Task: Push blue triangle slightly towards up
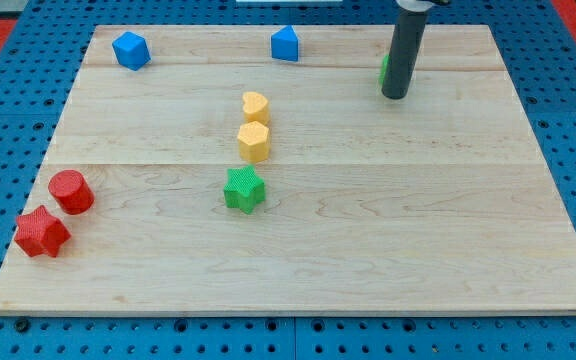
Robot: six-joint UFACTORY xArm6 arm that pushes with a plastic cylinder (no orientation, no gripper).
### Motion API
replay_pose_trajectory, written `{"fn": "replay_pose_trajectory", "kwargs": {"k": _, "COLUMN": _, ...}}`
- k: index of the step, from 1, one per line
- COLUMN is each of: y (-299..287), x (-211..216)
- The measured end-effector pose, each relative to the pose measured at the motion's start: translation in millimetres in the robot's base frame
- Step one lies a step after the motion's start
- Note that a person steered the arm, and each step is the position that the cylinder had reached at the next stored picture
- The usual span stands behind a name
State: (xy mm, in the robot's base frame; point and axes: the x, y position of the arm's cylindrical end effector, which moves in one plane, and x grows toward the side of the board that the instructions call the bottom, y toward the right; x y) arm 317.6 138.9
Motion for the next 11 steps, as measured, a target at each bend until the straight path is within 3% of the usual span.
{"fn": "replay_pose_trajectory", "kwargs": {"k": 2, "y": 7, "x": -75}}
{"fn": "replay_pose_trajectory", "kwargs": {"k": 3, "y": -50, "x": -80}}
{"fn": "replay_pose_trajectory", "kwargs": {"k": 4, "y": -52, "x": -101}}
{"fn": "replay_pose_trajectory", "kwargs": {"k": 5, "y": -109, "x": -98}}
{"fn": "replay_pose_trajectory", "kwargs": {"k": 7, "y": -150, "x": -55}}
{"fn": "replay_pose_trajectory", "kwargs": {"k": 8, "y": -224, "x": -51}}
{"fn": "replay_pose_trajectory", "kwargs": {"k": 9, "y": -220, "x": -61}}
{"fn": "replay_pose_trajectory", "kwargs": {"k": 10, "y": -175, "x": -63}}
{"fn": "replay_pose_trajectory", "kwargs": {"k": 11, "y": -188, "x": -55}}
